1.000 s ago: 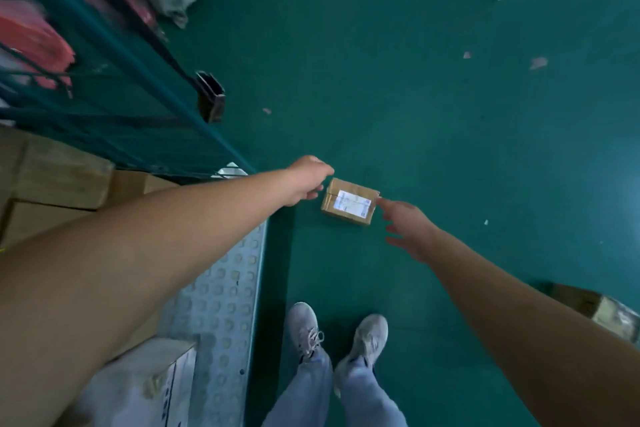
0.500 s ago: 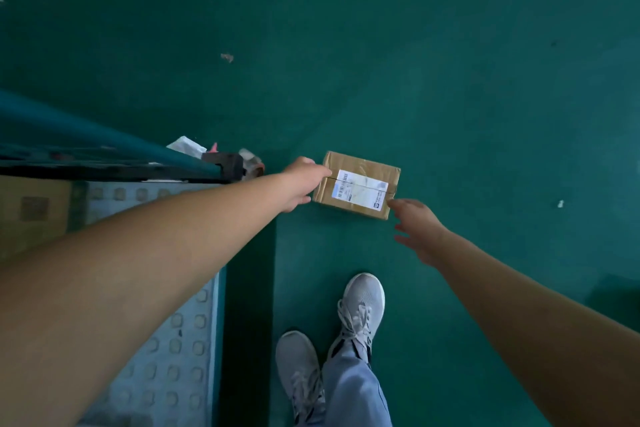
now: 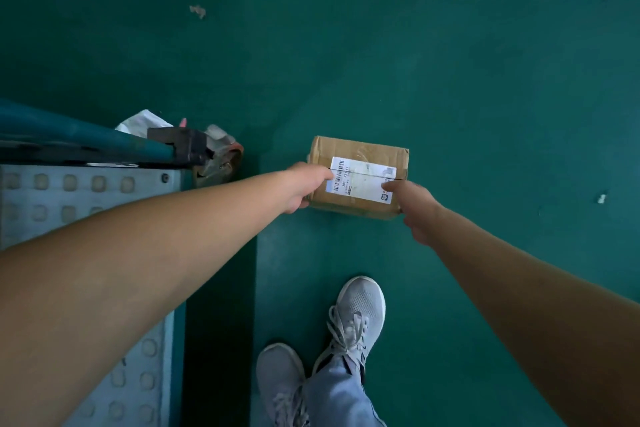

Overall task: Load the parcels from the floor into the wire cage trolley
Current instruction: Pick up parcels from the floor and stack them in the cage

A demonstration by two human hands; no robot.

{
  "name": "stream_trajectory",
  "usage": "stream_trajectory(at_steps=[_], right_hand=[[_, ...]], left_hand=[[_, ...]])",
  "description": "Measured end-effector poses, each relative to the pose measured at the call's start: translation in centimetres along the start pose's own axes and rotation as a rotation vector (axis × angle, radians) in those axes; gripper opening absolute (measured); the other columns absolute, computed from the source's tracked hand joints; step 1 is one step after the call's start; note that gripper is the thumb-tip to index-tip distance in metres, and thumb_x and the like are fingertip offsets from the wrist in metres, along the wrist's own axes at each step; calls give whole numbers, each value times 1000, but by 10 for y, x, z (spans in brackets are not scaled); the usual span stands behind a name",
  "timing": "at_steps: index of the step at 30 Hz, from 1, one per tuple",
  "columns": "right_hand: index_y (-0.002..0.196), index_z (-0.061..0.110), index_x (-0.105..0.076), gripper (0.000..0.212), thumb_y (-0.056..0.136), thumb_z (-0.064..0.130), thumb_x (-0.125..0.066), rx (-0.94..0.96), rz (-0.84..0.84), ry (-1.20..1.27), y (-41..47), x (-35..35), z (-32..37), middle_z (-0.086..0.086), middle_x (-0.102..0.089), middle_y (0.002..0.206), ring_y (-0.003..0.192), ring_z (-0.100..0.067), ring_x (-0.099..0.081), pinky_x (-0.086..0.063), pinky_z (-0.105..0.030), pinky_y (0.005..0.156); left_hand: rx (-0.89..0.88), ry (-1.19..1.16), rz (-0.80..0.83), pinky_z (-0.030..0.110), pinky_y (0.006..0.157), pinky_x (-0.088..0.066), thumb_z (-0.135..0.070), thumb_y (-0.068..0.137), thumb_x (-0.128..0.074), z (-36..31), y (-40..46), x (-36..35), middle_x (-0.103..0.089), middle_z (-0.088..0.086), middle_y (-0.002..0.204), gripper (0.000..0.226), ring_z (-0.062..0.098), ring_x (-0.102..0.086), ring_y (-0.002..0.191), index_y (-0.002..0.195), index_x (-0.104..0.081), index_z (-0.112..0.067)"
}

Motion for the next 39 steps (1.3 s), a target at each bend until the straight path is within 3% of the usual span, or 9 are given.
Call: stream_trajectory(at_steps=[9,15,16,21,24,30,32,35,39], right_hand=[[130,21,-34,53,95,45,-65,73,-72,45,-146,33,42,-2,-59,113,100,-17,-56,-38,-43,88],[126,21,-35,56,91,54,-64,185,-78,40,-325,66,105,-6,-64,115,102,-22,-61,-43,-38,75],[125,21,-35,56,91,55,-64,221,-95,12,-419,78,124,-6,-65,115,102,-22,-62,-46,-38,74],[122,18,-33,58,91,53,-67,273,-60,13,-541,85,133,-6,-59,119,111,-23,-60,-48,-45,98],[123,17,-36,57,93,54,-66,363,-59,1,-636,89,143,-3,-58,110,108,-23,-57,-42,-41,96],[129,23,-34,61,91,57,-66,444,71,0,-761,86,161,-1,-58,120,108,-24,-59,-49,-41,85],[133,24,-34,63,90,56,-68,441,120,23,-791,82,166,-2,-58,124,111,-27,-59,-51,-48,93],[136,24,-37,68,87,56,-71,465,203,-12,-840,73,166,-5,-63,126,110,-30,-64,-55,-50,84],[139,26,-46,84,70,64,-76,524,360,-80,-889,61,157,-4,-72,121,106,-30,-70,-56,-42,64]], left_hand=[[-34,-41,1,37,85,-57,-33,95,-68,-16,-149,45,-64,2,122,51,18,-64,109,136,-39,-21],[-165,-41,28,45,98,-57,-37,96,-69,-59,-330,102,-66,3,120,51,22,-68,109,133,-41,-17],[-195,-18,32,45,99,-57,-37,97,-68,-64,-424,130,-68,3,118,48,22,-69,107,131,-43,-17],[-227,-24,72,36,85,-57,-36,100,-65,-66,-558,160,-69,4,112,32,19,-67,98,121,-48,-19],[-295,-49,92,45,102,-49,-45,94,-69,-57,-655,178,-63,2,126,45,25,-60,117,127,-48,-23],[-486,-202,-31,55,119,-29,-63,84,-72,-32,-776,225,-57,-7,139,66,21,-48,132,138,-53,-31],[-529,-257,-62,57,119,-27,-65,82,-74,-25,-810,237,-61,-8,132,68,20,-51,128,136,-58,-29],[-568,-394,-106,58,113,-36,-56,87,-73,0,-864,247,-68,-8,118,49,18,-58,111,124,-62,-26],[-602,-555,-219,63,104,-46,-61,76,-80,41,-917,252,-76,-4,112,53,26,-65,113,117,-67,-30]])
Point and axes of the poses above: each hand's wrist, its own y-axis towards the middle knuckle, its own x-axis out of the back of the hand, z = x × y, the point moved 3 cm from there along y, towards the middle knuckle
